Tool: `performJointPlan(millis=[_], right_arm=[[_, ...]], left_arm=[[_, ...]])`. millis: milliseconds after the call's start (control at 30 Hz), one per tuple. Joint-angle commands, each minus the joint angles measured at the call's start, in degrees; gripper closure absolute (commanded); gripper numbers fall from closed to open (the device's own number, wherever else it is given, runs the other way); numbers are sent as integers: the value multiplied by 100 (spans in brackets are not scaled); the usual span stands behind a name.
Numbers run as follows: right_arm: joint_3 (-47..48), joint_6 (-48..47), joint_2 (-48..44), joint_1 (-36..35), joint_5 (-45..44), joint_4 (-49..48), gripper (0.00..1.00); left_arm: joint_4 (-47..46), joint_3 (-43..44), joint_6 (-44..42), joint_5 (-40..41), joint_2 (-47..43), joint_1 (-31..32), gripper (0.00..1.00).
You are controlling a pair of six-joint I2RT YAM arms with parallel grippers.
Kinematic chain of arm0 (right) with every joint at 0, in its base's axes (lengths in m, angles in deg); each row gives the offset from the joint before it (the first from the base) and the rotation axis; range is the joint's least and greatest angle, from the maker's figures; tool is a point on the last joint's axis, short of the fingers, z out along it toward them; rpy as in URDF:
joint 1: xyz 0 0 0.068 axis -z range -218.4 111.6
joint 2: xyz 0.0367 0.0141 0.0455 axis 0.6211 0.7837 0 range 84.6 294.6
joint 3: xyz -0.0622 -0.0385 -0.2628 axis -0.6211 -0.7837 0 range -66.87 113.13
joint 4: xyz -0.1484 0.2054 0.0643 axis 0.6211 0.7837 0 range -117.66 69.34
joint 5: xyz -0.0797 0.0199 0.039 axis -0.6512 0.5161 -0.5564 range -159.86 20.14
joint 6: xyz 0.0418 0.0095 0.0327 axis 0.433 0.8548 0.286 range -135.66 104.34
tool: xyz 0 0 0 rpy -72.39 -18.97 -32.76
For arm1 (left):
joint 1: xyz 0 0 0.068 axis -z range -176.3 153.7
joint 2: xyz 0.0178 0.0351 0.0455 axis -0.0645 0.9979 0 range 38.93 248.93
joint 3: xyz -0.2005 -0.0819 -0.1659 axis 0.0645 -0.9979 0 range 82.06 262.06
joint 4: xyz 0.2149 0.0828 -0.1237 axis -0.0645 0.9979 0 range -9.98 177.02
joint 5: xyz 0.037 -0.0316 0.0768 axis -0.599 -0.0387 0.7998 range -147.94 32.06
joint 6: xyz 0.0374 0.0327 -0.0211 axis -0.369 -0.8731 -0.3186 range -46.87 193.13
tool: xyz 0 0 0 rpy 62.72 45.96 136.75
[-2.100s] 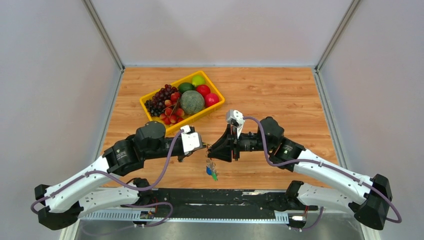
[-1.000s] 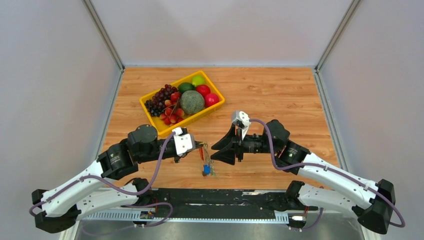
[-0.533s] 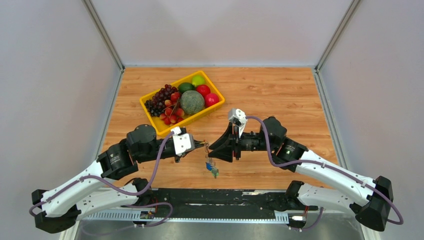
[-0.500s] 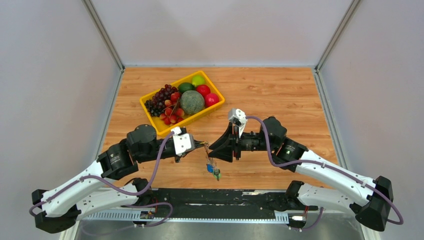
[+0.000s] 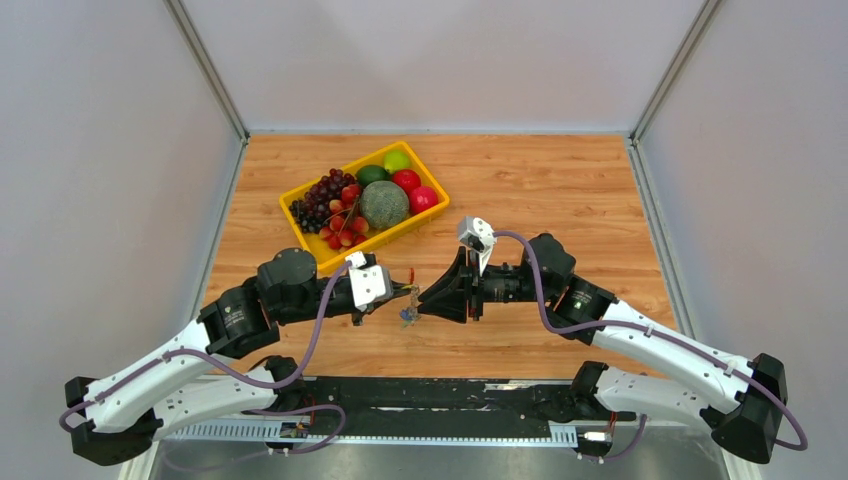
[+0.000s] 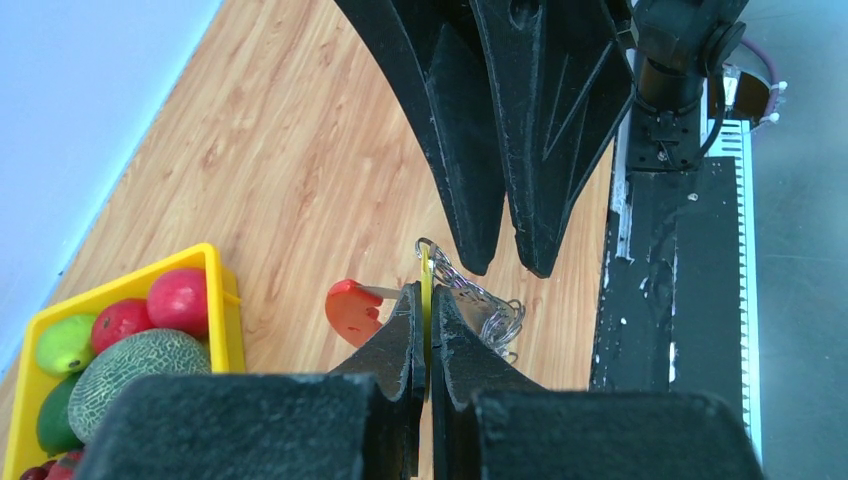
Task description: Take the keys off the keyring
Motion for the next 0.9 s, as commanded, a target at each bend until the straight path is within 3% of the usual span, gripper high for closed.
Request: performJointPlan(millis=[0,800,867], right_arm=[[251,109,10,-19,129,-166,71],[171,89,144,-10,-136,-166,64],[178,93,167,-16,-176,-166,59]], left_arm=[[-432,25,98,-90,-15,-7,100],[-518,-23,182,121,138,-8,100],[-526,-12,203,110,132,-8,100]])
